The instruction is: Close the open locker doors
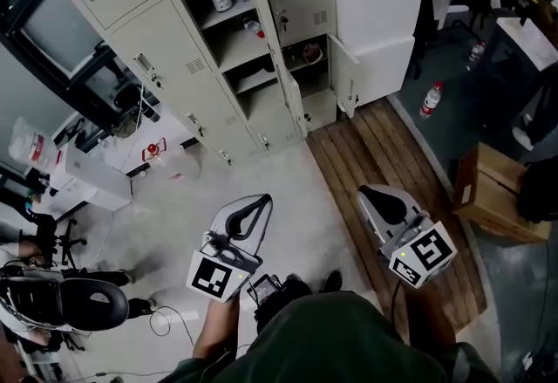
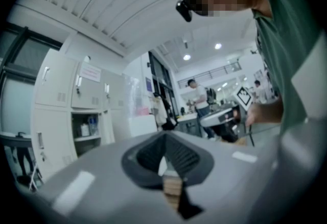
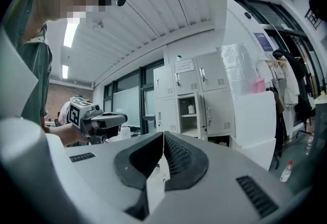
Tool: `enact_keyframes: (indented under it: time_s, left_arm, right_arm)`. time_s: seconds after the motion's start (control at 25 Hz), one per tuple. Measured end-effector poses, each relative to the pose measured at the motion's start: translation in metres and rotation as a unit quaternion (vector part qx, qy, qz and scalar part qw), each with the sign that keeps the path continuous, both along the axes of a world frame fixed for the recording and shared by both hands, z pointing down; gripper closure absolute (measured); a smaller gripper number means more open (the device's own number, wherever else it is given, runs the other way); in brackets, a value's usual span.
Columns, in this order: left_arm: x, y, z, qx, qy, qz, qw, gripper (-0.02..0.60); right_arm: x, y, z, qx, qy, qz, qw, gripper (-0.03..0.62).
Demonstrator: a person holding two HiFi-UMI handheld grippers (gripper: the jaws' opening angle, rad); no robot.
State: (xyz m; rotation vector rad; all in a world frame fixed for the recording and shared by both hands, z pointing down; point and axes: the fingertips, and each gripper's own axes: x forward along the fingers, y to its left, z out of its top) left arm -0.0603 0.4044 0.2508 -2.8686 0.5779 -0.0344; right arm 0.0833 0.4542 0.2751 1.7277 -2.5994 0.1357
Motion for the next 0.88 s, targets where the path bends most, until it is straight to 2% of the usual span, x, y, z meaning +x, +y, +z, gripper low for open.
enact_keyframes:
  time_s: [0.4, 0.64, 0.88]
  left_arm:
    - [0.014, -0.064, 0.005, -0.007, 0.0, -0.005, 1.0, 0.58]
    - [0.02, -0.118, -0.004, 0.007, 0.012, 0.016, 0.9998, 0.58]
    - [0.028, -0.17, -0.001, 0.022, 0.02, 0.057, 0.9979, 0.58]
  right_arm:
    - [0.019, -0.061, 0.009, -0.012, -0.001, 0.006, 1.0, 0.588]
    - [0.022, -0.114, 0.004, -0.01, 0.006, 0.019, 1.0, 0.588]
    - [0.018, -0.171, 0.004, 0.004, 0.006, 0.034, 0.999, 0.586]
